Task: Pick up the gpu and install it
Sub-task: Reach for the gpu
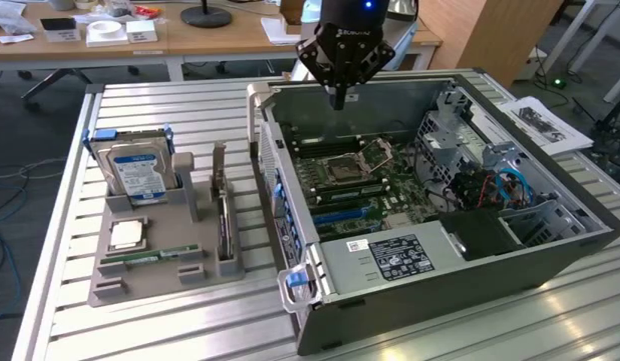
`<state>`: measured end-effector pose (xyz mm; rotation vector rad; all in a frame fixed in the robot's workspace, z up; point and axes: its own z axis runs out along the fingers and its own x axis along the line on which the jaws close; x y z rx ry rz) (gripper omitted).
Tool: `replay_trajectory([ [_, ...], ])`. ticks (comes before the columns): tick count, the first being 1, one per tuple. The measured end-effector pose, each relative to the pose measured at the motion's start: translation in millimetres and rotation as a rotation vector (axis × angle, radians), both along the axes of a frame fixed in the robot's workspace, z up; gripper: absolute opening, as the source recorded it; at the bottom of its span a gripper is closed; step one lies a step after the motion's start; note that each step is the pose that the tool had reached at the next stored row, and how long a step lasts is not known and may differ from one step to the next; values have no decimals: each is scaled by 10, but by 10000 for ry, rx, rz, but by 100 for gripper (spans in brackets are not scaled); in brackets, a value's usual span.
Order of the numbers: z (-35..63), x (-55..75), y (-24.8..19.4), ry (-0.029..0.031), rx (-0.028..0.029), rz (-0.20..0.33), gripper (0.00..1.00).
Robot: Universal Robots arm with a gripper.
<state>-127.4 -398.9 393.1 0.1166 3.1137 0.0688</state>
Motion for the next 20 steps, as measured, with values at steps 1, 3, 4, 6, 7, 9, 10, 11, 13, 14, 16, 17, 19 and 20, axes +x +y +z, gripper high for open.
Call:
replay_trajectory([
  [1, 0, -16, 0, 0, 0, 0, 11],
  [3, -1, -60, 1, 0, 0, 0, 11],
  [4, -1, -86, 1, 0, 1, 1, 11],
  [6, -1, -147, 3, 0, 0, 0, 11],
  [7, -2, -177, 4, -1, 1, -1, 11],
  [9, -2, -237, 5, -1, 0, -1, 11],
  [10, -2, -266, 6, -1, 0, 0, 11],
  [11, -2, -297, 7, 0, 0, 0, 11],
  [13, -2, -351, 8, 0, 0, -1, 11],
  [14, -3, -376, 9, -1, 1, -2, 11],
  [16, -2, -424, 10, 0, -1, -1, 11],
  [17, -2, -450, 10, 0, 0, -1, 11],
  [19, -3, -493, 12, -1, 0, -3, 11],
  [20, -3, -512, 12, -1, 0, -4, 11],
])
